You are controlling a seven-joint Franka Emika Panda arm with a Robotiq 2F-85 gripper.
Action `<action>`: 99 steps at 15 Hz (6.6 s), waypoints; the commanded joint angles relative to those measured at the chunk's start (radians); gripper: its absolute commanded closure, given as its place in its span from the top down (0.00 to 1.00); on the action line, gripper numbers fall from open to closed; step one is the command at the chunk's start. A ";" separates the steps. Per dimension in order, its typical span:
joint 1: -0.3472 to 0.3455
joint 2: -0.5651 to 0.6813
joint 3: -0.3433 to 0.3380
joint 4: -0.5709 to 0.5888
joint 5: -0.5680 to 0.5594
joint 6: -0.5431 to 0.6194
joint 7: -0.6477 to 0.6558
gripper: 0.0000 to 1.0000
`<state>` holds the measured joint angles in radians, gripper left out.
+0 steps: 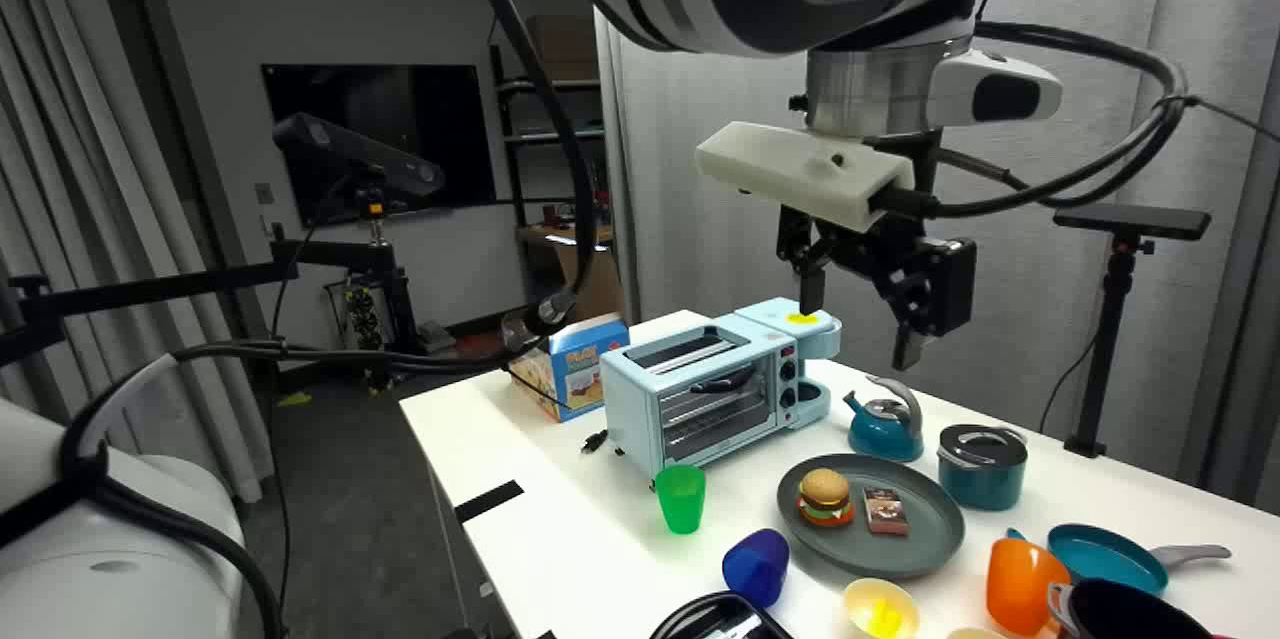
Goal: Pour the content from the two small white bowls into the pot
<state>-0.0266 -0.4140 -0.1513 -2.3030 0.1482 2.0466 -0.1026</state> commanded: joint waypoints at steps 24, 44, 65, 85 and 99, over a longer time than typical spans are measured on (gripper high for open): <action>-0.013 0.002 0.011 0.002 0.005 -0.002 -0.004 1.00; -0.076 0.120 0.001 -0.009 -0.083 0.130 0.006 1.00; -0.111 0.377 0.001 -0.019 -0.227 0.228 0.024 1.00; -0.122 0.714 0.018 0.122 -0.114 0.404 0.021 1.00; -0.132 0.836 0.046 0.194 -0.048 0.469 0.025 1.00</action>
<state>-0.1355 0.3977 -0.1283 -2.1329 0.0715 2.4842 -0.0794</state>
